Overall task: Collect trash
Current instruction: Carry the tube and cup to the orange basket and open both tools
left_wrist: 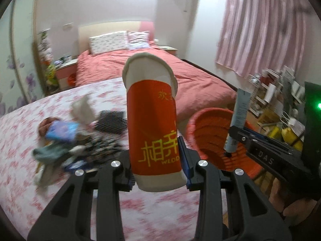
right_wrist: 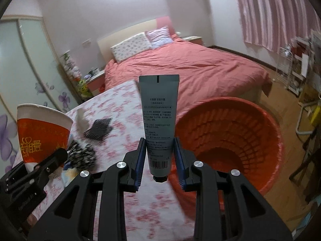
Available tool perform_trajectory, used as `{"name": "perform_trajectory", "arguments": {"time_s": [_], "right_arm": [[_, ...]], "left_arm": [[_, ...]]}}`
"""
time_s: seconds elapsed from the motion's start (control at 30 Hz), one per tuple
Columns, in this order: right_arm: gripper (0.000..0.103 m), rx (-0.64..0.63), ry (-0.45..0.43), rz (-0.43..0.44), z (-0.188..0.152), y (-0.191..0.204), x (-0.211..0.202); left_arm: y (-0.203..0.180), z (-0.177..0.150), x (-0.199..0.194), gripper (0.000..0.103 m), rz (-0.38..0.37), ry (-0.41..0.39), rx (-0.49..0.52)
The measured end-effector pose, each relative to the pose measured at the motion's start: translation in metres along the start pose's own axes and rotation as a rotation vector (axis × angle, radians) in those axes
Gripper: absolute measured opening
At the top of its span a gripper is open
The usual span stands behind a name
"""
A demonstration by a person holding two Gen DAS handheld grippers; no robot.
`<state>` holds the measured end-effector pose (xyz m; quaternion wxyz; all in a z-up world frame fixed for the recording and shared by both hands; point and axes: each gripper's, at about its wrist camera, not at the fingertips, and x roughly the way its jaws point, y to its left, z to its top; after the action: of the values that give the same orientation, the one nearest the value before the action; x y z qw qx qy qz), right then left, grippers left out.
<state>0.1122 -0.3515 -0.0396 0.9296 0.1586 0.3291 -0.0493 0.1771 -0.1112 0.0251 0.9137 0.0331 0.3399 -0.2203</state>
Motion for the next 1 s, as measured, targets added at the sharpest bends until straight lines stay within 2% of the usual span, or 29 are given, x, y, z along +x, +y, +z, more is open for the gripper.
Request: {"name": "perform_trajectory", "arguments": {"time_s": [0.33, 0.6, 0.63, 0.7, 0.73, 0.87, 0.93, 1.0], "right_arm": [[0.029, 0.112, -0.003, -0.054, 0.008, -0.057, 0.006], [0.029, 0.184, -0.003, -0.064, 0.019, -0.095, 0.016], [0.029, 0.191, 0.0, -0.063, 0.02, -0.098, 0.02], [0.03, 0.206, 0.022, -0.059, 0.02, -0.102, 0.029], [0.03, 0.215, 0.03, -0.064, 0.019, -0.105, 0.032], [0.047, 0.214, 0.043, -0.084, 0.014, -0.107, 0.036], [0.051, 0.204, 0.036, -0.094, 0.011, -0.104, 0.031], [0.06, 0.179, 0.024, -0.113, 0.012, -0.098, 0.024]], "left_arm": [[-0.075, 0.009, 0.061, 0.036, -0.158, 0.071, 0.112], [-0.11, 0.012, 0.109, 0.037, -0.196, 0.133, 0.154], [-0.11, 0.013, 0.115, 0.038, -0.191, 0.141, 0.153], [-0.109, 0.013, 0.125, 0.062, -0.174, 0.15, 0.149], [-0.108, 0.013, 0.127, 0.065, -0.162, 0.149, 0.144], [-0.098, 0.012, 0.133, 0.067, -0.14, 0.166, 0.133], [-0.09, 0.012, 0.13, 0.07, -0.118, 0.165, 0.128], [-0.078, 0.01, 0.126, 0.077, -0.084, 0.161, 0.113]]}}
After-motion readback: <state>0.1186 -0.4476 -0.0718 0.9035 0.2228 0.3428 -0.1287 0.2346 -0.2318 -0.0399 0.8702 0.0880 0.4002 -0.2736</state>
